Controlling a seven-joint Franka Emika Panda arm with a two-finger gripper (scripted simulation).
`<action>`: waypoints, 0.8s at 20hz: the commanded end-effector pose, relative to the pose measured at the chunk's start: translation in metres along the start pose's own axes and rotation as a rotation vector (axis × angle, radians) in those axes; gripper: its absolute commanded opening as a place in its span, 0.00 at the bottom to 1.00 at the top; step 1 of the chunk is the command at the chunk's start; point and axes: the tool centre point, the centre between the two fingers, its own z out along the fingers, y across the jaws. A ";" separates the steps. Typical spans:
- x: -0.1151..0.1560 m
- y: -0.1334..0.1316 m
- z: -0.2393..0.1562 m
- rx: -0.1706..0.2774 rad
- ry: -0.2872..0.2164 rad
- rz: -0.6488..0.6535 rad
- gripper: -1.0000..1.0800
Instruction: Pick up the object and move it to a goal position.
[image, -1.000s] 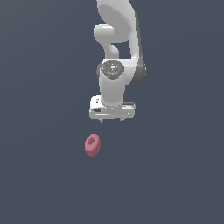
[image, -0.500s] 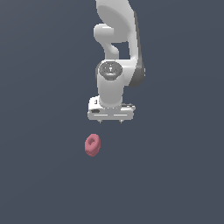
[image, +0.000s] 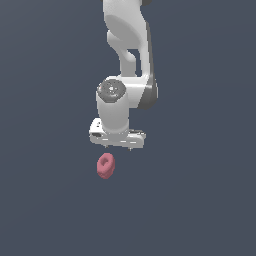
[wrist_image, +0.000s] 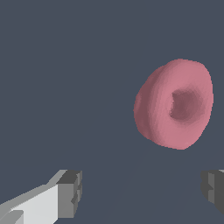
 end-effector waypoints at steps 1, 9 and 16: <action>0.014 0.012 0.003 0.002 0.005 0.048 0.96; 0.044 0.040 0.011 0.007 0.019 0.158 0.96; 0.053 0.050 0.014 0.008 0.023 0.194 0.96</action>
